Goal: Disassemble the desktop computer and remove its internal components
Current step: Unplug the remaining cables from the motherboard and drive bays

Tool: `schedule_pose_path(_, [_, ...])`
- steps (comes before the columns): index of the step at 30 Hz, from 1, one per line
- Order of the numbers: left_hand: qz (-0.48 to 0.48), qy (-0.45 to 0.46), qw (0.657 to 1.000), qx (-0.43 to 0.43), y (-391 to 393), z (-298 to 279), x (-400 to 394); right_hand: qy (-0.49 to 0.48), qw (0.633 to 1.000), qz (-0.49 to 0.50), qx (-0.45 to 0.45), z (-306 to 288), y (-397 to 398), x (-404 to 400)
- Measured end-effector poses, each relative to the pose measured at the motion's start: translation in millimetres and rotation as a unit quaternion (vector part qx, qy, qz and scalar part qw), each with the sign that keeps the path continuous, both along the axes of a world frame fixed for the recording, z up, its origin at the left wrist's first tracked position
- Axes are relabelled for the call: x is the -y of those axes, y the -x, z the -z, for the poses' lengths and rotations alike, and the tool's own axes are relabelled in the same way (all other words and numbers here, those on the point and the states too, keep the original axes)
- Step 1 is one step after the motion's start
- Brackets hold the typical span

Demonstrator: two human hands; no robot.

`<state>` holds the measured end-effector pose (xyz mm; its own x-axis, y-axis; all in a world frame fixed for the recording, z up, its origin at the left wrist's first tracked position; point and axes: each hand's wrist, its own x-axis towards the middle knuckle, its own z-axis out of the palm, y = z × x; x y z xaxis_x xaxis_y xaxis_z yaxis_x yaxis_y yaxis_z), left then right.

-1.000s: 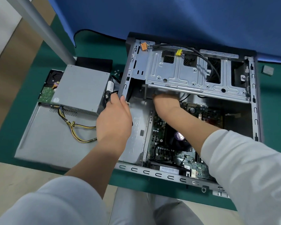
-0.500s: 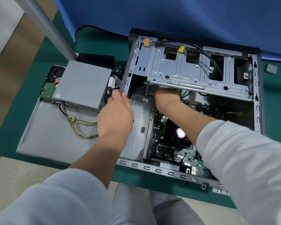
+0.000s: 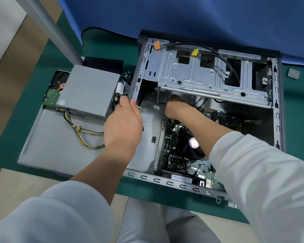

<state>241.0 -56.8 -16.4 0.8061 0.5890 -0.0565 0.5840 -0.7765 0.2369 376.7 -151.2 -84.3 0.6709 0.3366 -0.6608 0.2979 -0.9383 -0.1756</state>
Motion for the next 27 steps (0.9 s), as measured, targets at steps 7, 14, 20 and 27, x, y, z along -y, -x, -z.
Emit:
schedule_pose_path(7, [0.0, 0.004, 1.0, 0.006, 0.9, 0.9, -0.8, 0.043, 0.998, -0.039, 0.005, 3.6, 2.3, -0.5])
schedule_pose_path(14, [0.002, 0.006, 1.0, 0.004, 0.5, -0.4, -0.1, 0.101, 0.991, -0.027, 0.087, -2.6, 7.7, -1.1])
schedule_pose_path(20, [0.003, 0.008, 1.0, 0.002, 0.0, -0.2, -0.1, 0.107, 0.992, -0.001, 0.064, -1.2, 7.2, 0.5])
schedule_pose_path(27, [-0.001, 0.009, 1.0, 0.009, 0.4, 1.5, -0.6, 0.1, 0.991, 0.011, 0.083, 3.5, 10.4, 0.0])
